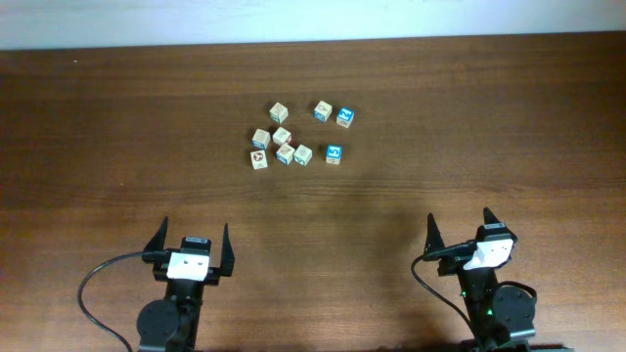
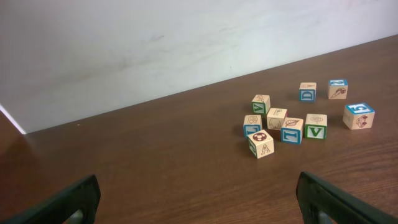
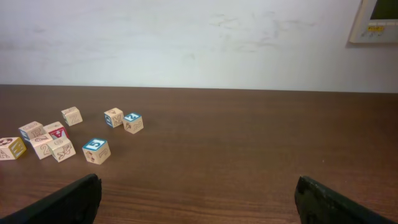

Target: Rotate 4 blocks

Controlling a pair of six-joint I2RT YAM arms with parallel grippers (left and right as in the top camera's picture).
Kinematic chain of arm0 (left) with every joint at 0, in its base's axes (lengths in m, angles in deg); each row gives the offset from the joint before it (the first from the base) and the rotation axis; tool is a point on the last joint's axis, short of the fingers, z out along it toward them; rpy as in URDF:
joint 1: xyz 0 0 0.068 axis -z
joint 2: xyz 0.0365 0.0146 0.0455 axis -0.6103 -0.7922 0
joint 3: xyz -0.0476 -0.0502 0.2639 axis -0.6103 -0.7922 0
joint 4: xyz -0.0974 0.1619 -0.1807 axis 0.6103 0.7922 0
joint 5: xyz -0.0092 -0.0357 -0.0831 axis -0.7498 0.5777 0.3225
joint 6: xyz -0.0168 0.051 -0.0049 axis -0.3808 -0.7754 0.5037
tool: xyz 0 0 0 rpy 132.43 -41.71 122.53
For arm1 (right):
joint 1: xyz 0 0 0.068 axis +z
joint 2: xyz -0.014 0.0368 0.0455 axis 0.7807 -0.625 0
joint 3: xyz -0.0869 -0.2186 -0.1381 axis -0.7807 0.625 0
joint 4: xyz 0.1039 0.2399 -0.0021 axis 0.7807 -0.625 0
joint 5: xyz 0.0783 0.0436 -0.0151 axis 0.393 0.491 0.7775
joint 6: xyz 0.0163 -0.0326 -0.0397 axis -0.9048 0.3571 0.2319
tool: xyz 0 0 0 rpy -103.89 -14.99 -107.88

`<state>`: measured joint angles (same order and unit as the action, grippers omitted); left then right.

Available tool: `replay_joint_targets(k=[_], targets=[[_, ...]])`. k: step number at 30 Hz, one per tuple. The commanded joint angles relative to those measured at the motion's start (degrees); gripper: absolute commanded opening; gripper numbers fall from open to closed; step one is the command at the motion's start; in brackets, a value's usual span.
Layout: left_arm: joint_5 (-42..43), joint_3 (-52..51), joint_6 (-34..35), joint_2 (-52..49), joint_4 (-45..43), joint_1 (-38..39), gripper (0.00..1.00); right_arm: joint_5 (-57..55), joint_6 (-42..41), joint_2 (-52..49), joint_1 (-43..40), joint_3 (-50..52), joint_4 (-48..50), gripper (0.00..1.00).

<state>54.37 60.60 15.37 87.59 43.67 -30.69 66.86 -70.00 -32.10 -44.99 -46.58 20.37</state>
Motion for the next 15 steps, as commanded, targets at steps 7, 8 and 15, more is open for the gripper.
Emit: replay_joint_targets(k=[7,8,15], targets=[[-0.5,-0.5,-0.7,0.5,-6.9,0.2,0.99,7.3,-3.6,0.3,-0.4,0.5,4.3,0.98],[1.7,-0.5,-0.7,0.5,-7.5,0.2,0.99,7.3,-5.4,0.3,-0.4,0.5,6.3,0.99],[7.4,8.3,4.5,-6.2,-8.4,0.2,0.99,12.3,-5.4,-8.7,-0.3,-17.2,-0.4,0.99]])
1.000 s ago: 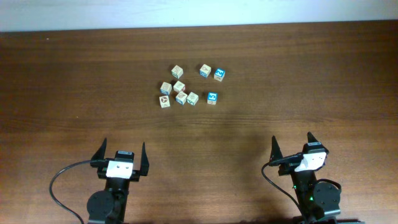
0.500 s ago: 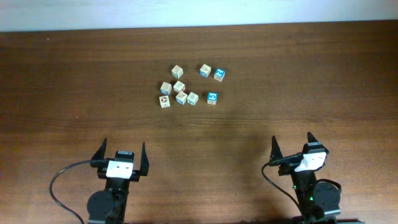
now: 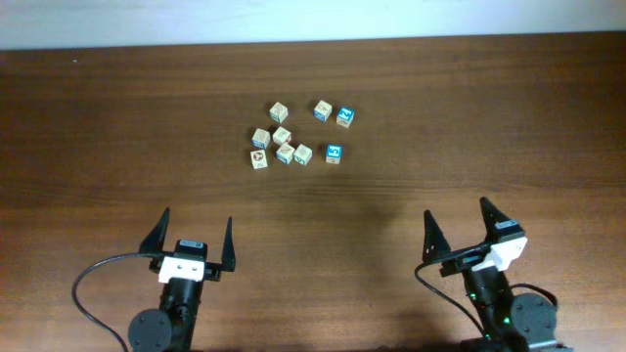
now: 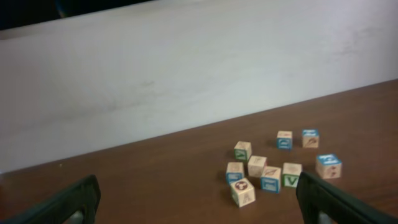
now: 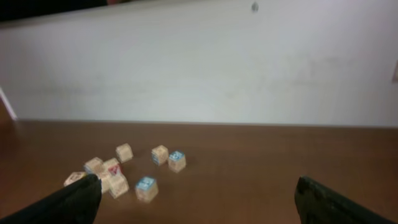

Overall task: Rotate 4 blocks
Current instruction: 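Raise both arms and move the right gripper over the block cluster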

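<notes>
Several small wooden letter blocks (image 3: pixel 293 137) lie in a loose cluster at the far middle of the brown table; they also show in the left wrist view as blocks (image 4: pixel 267 171) and in the right wrist view as blocks (image 5: pixel 130 171). My left gripper (image 3: pixel 194 244) stands open near the front left, well short of the blocks. On the front right my right gripper (image 3: pixel 460 230) is open too, turned a little. Nothing is between either pair of fingers.
A white wall (image 4: pixel 186 81) runs behind the table's far edge (image 3: pixel 313 41). Bare brown tabletop (image 3: pixel 323 210) lies between the grippers and the blocks. A black cable (image 3: pixel 93 293) loops beside the left arm's base.
Both grippers have risen and drawn back slightly toward the front; in both wrist views the blocks now look smaller and lower. The right gripper has turned a little. The blocks have not moved.
</notes>
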Controlling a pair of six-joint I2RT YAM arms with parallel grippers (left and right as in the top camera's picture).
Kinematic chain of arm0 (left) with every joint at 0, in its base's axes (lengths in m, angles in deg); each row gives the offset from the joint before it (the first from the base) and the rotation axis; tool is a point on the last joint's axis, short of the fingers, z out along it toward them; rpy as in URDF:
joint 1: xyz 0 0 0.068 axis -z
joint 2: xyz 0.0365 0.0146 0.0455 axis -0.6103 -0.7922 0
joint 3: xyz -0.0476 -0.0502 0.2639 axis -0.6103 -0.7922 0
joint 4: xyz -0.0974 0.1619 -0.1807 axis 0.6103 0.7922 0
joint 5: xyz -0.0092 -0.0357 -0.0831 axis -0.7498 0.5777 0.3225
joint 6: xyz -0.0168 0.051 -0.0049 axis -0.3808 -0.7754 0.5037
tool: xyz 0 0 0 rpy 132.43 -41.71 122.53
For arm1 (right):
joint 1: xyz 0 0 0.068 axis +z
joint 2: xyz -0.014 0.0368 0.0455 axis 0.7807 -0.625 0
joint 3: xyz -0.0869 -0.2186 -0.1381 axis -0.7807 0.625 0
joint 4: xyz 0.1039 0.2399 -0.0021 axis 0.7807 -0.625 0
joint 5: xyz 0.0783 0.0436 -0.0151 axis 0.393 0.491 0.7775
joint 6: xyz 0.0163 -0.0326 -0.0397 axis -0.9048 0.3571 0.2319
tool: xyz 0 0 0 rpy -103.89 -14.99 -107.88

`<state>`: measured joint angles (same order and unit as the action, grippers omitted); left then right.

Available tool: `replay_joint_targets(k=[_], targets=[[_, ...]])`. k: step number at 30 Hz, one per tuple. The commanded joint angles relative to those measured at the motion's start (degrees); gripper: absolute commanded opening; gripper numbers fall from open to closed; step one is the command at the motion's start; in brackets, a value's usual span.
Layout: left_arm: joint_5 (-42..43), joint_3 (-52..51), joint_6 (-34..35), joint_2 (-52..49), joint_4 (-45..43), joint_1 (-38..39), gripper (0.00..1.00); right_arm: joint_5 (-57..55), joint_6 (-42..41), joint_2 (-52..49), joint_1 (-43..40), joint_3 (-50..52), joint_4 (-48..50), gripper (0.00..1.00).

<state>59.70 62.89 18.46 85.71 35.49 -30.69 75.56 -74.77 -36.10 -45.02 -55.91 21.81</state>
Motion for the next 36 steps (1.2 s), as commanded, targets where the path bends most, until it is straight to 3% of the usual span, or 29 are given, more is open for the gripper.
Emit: replay_joint_targets(k=[1,6,12,13,15,17,21,23,28,36], targets=[[2.5,8.9,1.4,-7.1,-0.1,0.2,0.99,5.1,-0.6,-7.7,-0.3,-11.5,-3.3,0.99],[8.6,26.7,-0.2,-28.2,4.3,0.2,0.99,11.7,-0.6,-26.6,-0.3,-29.5,-11.7,0.98],[15.6,76.1,-6.6,-74.2,44.3,0.1,0.99,13.2,-0.6,-62.8,-0.3,-65.7,-37.6,0.98],[15.5,92.7,-6.6,-87.2,57.3,0.1,0.99,16.5,-0.6,-73.8,-0.1,-76.5,-45.4,0.98],[15.5,101.3,-6.6,-95.2,63.1,0.1,0.99,17.9,-1.1,-86.1,2.3,-88.5,-53.5,0.98],[15.5,101.7,-6.1,-97.6,62.9,0.1,0.99,17.9,-4.1,-94.5,4.7,-94.1,-54.1,0.98],[13.5,101.7,-6.1,-98.1,61.4,-0.1,0.99,20.7,-4.7,-105.5,7.3,-94.1,-46.5,0.98],[9.5,101.7,-4.2,-98.2,61.2,-0.2,0.99,16.3,-7.0,-110.7,8.9,-94.1,-44.6,0.8],[-5.8,101.7,14.0,-101.2,60.5,-1.8,0.99,-3.8,-23.1,-117.5,15.3,-94.0,-44.8,0.73],[-6.4,101.7,15.6,-107.9,59.4,-3.4,0.99,-9.4,-29.3,-124.5,21.0,-93.9,-43.0,0.6]])
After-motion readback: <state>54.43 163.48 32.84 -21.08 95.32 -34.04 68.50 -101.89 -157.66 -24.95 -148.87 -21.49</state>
